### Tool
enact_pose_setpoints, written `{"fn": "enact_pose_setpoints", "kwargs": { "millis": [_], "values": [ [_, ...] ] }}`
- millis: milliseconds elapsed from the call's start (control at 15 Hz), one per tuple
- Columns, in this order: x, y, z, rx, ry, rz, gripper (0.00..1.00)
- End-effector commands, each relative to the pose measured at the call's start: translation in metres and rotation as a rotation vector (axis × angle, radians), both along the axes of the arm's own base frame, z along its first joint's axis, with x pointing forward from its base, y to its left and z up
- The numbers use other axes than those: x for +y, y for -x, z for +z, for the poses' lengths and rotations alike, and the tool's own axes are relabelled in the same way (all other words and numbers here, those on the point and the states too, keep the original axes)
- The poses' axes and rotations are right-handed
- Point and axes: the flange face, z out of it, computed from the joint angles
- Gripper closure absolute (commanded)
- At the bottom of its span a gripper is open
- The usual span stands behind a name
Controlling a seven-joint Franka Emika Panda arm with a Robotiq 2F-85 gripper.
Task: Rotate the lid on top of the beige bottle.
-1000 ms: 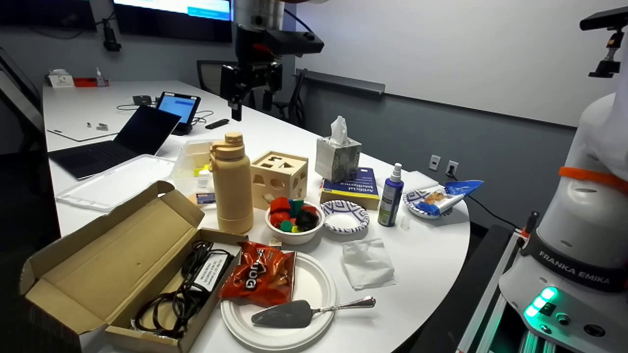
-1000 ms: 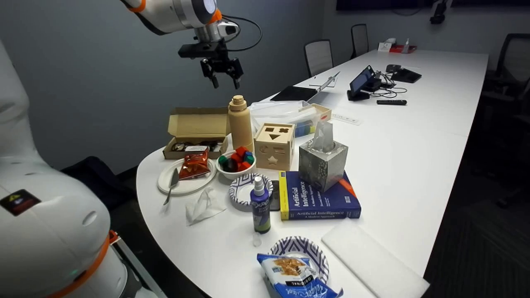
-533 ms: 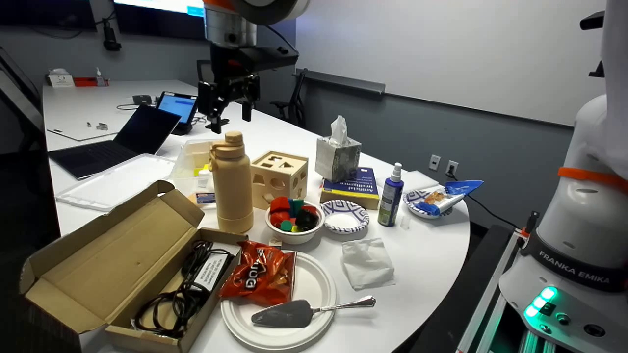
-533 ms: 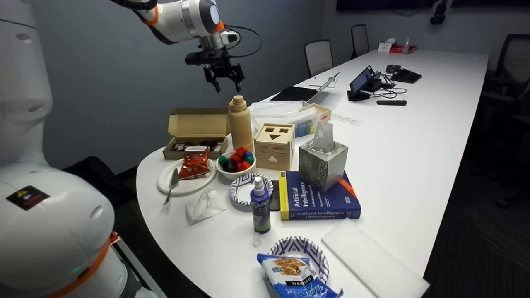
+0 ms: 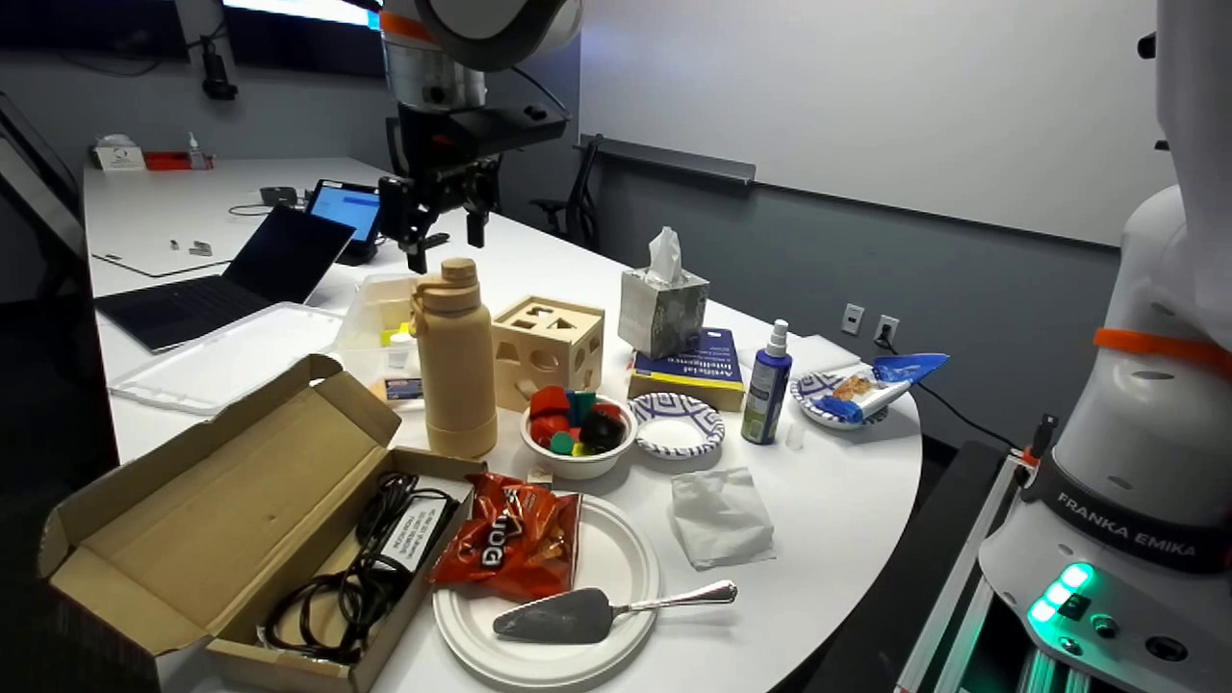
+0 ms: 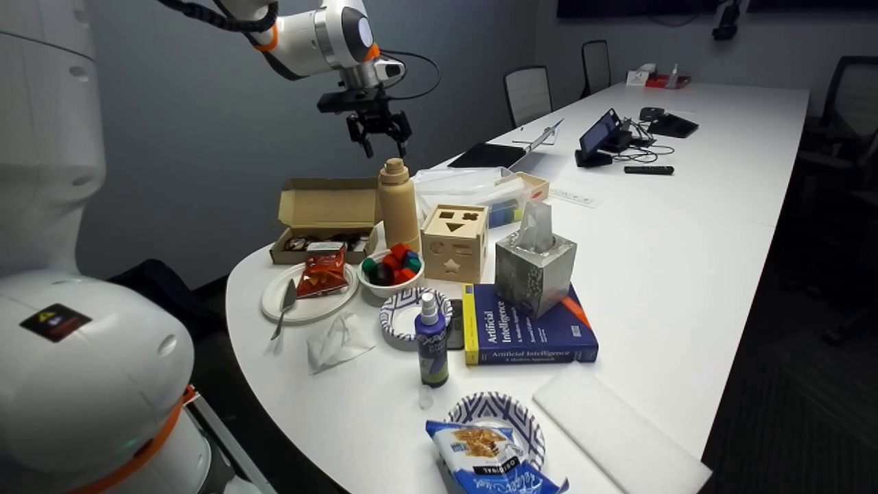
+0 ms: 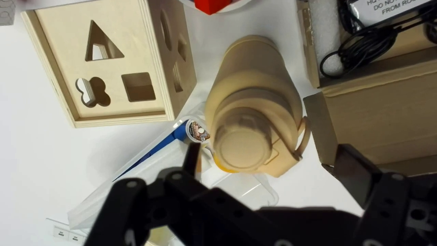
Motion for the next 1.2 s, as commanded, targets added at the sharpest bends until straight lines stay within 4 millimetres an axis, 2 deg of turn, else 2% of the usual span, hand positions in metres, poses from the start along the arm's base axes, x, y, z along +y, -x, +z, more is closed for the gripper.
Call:
{"fn": "enact_pose_setpoints", "kwargs": {
  "millis": [0, 333, 400, 467, 533, 867, 933, 1133],
  "values": [
    [-0.001, -0.016, 0.000, 0.003, 0.036, -0.024, 0.00],
    [-0.009, -0.023, -0.004, 0.041, 0.038, -0.041, 0.00],
    [-0.009, -0.023, -0.005, 0.043, 0.042, -0.042, 0.25],
    [-0.010, -0.024, -0.006, 0.047, 0.044, -0.043, 0.26],
    [-0.010, -0.024, -0.007, 0.047, 0.046, -0.044, 0.32],
    [-0.008, -0.027, -0.005, 0.042, 0.044, -0.045, 0.74],
    [-0.008, -0.026, -0.005, 0.044, 0.044, -0.044, 0.78],
    [-0.007, -0.025, -0.005, 0.054, 0.045, -0.034, 0.78]
  ]
}}
